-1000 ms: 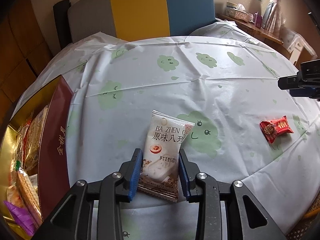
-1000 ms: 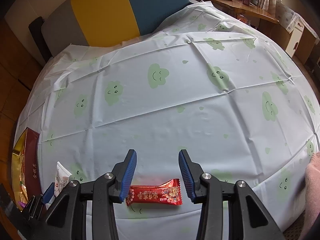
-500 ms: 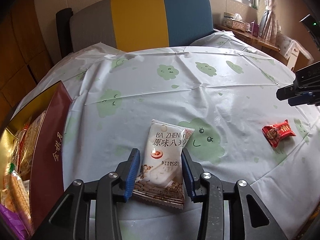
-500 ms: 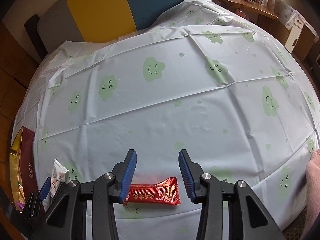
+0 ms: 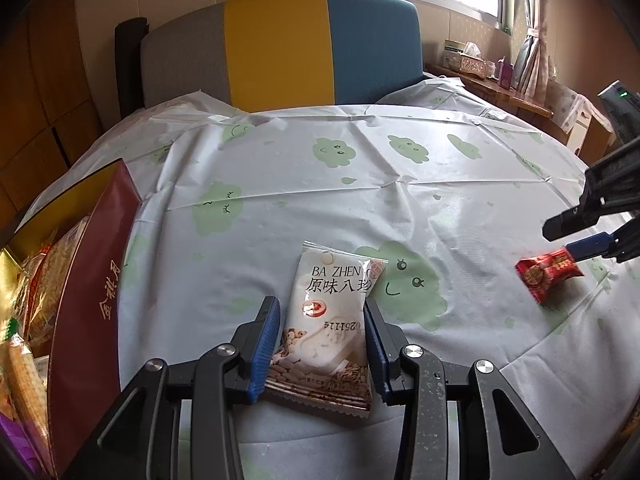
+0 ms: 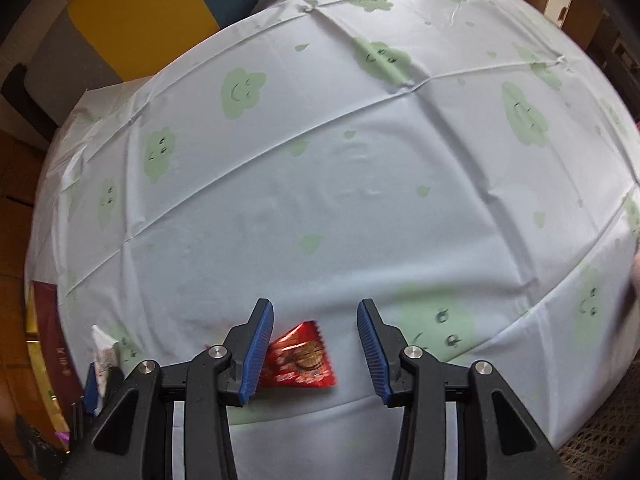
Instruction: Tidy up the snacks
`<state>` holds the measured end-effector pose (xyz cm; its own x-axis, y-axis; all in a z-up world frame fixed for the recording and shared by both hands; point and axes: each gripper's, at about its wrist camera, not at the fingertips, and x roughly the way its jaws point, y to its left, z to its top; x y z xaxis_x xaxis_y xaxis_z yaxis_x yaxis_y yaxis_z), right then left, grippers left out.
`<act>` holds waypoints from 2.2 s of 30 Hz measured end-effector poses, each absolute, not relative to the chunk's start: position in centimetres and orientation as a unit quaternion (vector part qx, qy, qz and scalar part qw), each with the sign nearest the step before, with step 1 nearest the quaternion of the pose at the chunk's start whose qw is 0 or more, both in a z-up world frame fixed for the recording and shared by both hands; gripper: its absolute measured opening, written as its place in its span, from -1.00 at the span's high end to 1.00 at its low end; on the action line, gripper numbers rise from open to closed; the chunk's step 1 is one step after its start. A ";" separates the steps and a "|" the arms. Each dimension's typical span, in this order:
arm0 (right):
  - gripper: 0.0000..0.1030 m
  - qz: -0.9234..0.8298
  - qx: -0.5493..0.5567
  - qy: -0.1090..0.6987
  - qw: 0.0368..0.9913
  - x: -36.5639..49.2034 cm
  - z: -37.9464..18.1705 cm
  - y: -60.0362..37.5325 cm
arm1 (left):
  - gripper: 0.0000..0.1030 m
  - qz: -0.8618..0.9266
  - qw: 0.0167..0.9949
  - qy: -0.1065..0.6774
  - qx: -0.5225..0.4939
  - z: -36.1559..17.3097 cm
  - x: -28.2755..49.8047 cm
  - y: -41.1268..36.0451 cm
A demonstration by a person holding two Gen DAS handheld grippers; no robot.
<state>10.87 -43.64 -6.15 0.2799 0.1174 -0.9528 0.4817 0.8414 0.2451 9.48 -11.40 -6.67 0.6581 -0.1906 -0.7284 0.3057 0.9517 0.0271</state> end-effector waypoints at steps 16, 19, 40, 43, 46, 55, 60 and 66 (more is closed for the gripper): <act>0.03 0.067 0.248 0.588 0.767 12.3 -5.2 -38.3 | 0.03 -0.163 0.903 0.395 0.050 -6.7 9.7 -10.9; -0.14 0.112 0.166 0.604 0.771 12.4 -4.7 -35.1 | -0.22 -0.188 0.896 0.400 0.046 -6.8 9.8 -11.0; 0.58 0.151 -0.184 0.596 0.767 12.7 -7.0 -26.9 | -0.28 -0.224 0.886 0.406 0.012 -6.6 10.2 -9.8; 0.58 0.107 -0.147 0.586 0.790 13.0 -6.6 -28.9 | -0.28 -0.223 0.884 0.412 0.010 -6.5 10.3 -9.8; 0.55 0.080 -0.088 0.603 0.789 13.4 -7.9 -31.7 | -0.28 -0.225 0.876 0.426 0.006 -6.2 10.7 -9.6; 0.53 0.084 -0.086 0.606 0.787 14.0 -7.7 -31.7 | -0.19 -0.173 0.874 0.448 0.071 -4.2 10.5 -9.4; 0.51 0.081 -0.089 0.606 0.786 13.6 -7.6 -31.8 | -0.45 -0.164 0.867 0.458 0.110 -4.1 10.9 -9.5; 0.50 0.079 -0.091 0.606 0.786 13.7 -7.7 -31.5 | -0.77 -0.214 0.844 0.474 0.134 -4.1 11.2 -10.4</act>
<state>13.71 -31.50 -7.65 0.2520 0.0131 -0.9676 -0.2339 0.9711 -0.0478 11.20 -10.40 -4.12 0.4590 -0.2345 -0.8569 0.4887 0.8721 0.0231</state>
